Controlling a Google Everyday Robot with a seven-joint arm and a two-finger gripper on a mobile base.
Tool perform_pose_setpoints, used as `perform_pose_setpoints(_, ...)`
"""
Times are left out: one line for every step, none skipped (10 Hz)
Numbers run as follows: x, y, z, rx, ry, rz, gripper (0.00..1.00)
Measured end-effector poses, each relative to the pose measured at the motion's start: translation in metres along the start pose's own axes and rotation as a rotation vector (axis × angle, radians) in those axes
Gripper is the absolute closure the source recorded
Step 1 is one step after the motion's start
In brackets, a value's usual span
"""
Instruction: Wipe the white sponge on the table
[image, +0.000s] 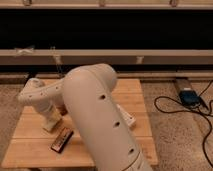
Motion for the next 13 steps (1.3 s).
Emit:
perform_pose_setpoints(0.002, 0.006, 0.001, -0.011, 0.015, 0.007, 1.00)
perform_pose_setpoints(0.003, 0.013, 0.001, -0.021, 0.031, 0.016, 1.00)
perform_pose_setpoints(0.005, 0.022, 0.000, -0.031, 0.053, 0.030, 1.00)
perform_pose_setpoints(0.006, 0.030, -0.001, -0.041, 0.079, 0.041, 1.00)
perform_pose_setpoints(0.002, 0.034, -0.002, -0.048, 0.096, 0.044, 1.00)
perform_pose_setpoints(-0.003, 0.037, -0.002, -0.060, 0.121, 0.048, 1.00)
perform_pose_setpoints(-0.009, 0.038, -0.001, -0.069, 0.139, 0.047, 1.00)
perform_pose_setpoints(-0.014, 0.038, 0.000, -0.078, 0.151, 0.042, 1.00)
perform_pose_setpoints(-0.018, 0.037, 0.000, -0.084, 0.158, 0.035, 1.00)
perform_pose_setpoints(-0.024, 0.034, 0.001, -0.089, 0.166, 0.021, 1.00)
perform_pose_setpoints(-0.029, 0.031, 0.001, -0.090, 0.170, 0.009, 1.00)
perform_pose_setpoints(-0.035, 0.027, 0.000, -0.088, 0.172, -0.006, 1.00)
perform_pose_setpoints(-0.043, 0.019, -0.001, -0.083, 0.173, -0.026, 1.00)
